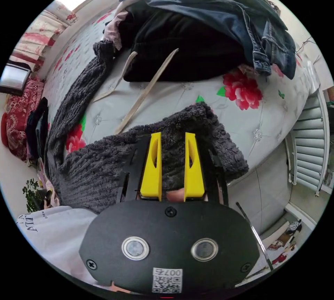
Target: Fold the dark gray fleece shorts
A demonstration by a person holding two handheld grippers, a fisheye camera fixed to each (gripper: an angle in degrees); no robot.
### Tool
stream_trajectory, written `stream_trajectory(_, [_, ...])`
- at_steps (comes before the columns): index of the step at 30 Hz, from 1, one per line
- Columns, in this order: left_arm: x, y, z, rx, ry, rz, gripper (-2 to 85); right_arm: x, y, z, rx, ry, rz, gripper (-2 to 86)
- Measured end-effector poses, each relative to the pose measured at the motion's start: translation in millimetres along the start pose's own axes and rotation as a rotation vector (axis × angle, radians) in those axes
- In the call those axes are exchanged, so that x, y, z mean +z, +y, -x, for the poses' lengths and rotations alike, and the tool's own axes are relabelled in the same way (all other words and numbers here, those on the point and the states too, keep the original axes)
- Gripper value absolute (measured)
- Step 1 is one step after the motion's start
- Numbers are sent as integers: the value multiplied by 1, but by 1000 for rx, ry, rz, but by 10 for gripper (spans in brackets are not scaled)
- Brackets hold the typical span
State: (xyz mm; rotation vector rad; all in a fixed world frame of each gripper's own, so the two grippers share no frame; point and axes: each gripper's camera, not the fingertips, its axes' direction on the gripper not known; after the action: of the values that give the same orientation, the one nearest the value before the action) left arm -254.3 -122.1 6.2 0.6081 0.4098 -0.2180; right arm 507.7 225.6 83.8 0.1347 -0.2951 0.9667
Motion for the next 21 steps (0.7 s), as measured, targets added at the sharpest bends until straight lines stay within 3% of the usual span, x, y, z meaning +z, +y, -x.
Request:
stream_trajectory(4, [8,43,-15,-35,-96,45,-9,35,5,-25,74,151,111,44])
stream_trajectory(6, [31,49,-19,-9,-159,159,-9,29,4,-39,149,112,51,36])
stream_trajectory(9, [33,57,-28,102,-184,126,-10,19,-6,-50,264,30,54,22])
stream_trajectory(11, [21,51,-33,104,-200,137,-10,-10,-3,-40,303,42,-84,12])
stream_trajectory(13, [0,46,-33,56,-201,65,-9,-58,8,-11,257,-16,-338,17])
stream_trajectory(15, [-25,35,-30,-13,-140,-36,-9,-80,3,17,173,-90,-448,30])
stream_trajectory(17, [-47,0,-30,-36,-37,-163,-7,-87,-20,52,57,-144,-460,42])
stream_trajectory(21, [-52,-85,-53,63,-13,-245,7,-74,-111,161,-234,-199,-386,68])
